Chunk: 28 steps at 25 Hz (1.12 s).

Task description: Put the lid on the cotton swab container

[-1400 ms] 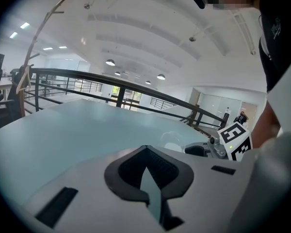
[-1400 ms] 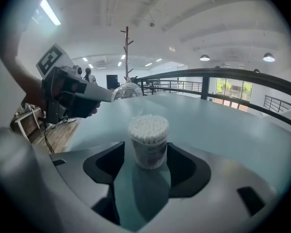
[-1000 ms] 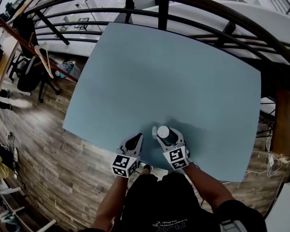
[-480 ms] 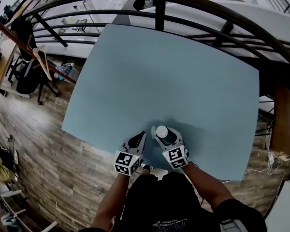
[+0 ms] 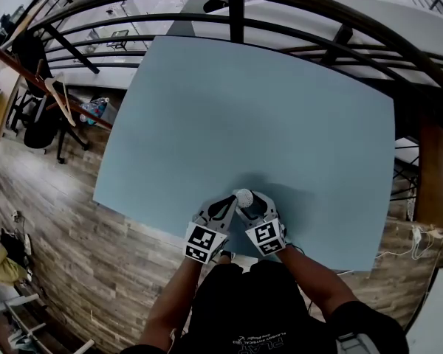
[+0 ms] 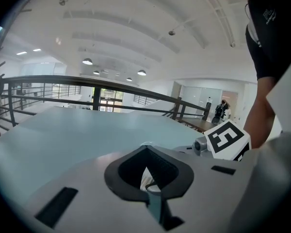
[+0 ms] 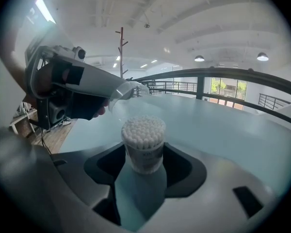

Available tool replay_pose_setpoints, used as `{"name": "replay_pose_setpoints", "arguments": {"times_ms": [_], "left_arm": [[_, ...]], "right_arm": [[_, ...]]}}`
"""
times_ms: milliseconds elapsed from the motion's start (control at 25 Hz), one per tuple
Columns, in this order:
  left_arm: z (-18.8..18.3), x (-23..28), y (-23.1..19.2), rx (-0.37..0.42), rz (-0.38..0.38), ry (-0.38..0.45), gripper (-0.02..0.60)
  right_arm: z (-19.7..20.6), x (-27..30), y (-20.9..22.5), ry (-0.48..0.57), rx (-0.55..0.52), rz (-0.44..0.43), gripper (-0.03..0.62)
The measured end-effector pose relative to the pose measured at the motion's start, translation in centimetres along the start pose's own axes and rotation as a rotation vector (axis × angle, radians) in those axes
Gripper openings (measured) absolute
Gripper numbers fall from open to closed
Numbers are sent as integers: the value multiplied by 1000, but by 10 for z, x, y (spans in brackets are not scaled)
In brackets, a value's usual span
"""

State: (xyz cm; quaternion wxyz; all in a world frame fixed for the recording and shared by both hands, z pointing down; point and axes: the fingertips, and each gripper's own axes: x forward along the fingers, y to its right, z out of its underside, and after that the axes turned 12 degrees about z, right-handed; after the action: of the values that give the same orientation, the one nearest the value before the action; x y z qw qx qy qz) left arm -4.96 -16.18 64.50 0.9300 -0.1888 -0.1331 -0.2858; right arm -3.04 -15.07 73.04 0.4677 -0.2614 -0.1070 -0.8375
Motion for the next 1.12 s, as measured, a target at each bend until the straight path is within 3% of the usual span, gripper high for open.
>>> {"name": "replay_pose_setpoints", "arguments": {"times_ms": [400,640,1120], "left_arm": [[10,31,12,22,61,-131,11],[13,37,10,22,44,-224,11],[20,43,14,119,31,-333,9]], "right_arm": [[-1,-2,3,14,3,-2,255],[-5,-2,1,17,19,-11,255],[-2,-1,3,9,14,-10,256]]}}
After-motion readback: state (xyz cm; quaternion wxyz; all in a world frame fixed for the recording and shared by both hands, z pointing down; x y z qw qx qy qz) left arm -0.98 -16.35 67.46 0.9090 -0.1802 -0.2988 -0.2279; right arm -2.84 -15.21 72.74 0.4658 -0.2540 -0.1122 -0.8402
